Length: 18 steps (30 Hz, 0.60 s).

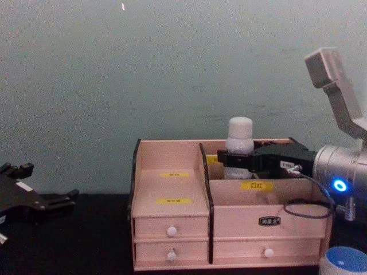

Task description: Pick up the facial cleanser and watermelon frost from the table and place them into the tiered storage box.

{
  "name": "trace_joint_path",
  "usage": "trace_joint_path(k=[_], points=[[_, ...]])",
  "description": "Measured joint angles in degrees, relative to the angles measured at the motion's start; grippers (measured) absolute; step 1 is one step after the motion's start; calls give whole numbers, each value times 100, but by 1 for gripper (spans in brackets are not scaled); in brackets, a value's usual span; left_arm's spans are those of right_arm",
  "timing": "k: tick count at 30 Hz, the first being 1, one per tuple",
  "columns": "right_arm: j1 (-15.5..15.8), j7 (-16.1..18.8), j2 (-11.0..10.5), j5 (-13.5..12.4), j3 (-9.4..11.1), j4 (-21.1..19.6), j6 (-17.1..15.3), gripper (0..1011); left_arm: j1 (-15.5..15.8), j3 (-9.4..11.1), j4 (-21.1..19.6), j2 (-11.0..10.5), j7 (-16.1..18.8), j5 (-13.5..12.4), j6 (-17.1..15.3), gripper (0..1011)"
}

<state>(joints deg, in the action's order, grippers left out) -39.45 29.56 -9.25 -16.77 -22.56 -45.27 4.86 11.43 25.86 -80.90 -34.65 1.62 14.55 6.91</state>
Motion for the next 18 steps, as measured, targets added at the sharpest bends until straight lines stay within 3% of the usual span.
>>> trace_joint_path(k=[8,18], points=[[5,-10,-2,2,1,-16,1,1000,0,0,0,0,0,0,0,1001],[327,-219,-147,79,82,-694,-5,1000,0,0,0,0,0,0,0,1001]])
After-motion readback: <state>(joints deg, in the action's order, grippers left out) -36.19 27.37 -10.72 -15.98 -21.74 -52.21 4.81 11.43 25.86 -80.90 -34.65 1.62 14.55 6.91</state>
